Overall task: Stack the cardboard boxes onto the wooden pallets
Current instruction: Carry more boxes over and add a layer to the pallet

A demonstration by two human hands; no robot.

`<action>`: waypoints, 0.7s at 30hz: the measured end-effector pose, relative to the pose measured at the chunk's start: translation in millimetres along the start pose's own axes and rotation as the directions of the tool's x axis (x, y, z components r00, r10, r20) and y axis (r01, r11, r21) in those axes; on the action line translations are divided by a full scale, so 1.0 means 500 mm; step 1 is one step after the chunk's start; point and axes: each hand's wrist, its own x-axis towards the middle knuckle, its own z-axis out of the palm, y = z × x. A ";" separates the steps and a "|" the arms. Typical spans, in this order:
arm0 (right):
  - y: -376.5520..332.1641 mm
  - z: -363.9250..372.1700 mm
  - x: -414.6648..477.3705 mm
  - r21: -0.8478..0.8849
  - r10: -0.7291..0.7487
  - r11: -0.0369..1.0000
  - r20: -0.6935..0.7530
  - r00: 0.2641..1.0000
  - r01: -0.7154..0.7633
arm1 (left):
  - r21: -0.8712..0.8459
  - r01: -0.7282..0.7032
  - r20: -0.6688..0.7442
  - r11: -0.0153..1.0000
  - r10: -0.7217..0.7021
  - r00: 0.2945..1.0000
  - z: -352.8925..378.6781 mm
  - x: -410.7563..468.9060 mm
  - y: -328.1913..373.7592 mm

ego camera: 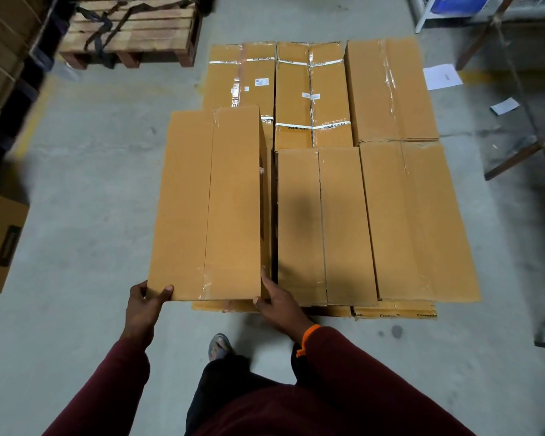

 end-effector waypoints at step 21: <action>0.010 0.010 -0.021 0.072 0.029 0.997 -0.018 0.999 -0.028 | 0.100 -0.098 0.018 0.990 0.096 0.995 0.001 -0.019 0.022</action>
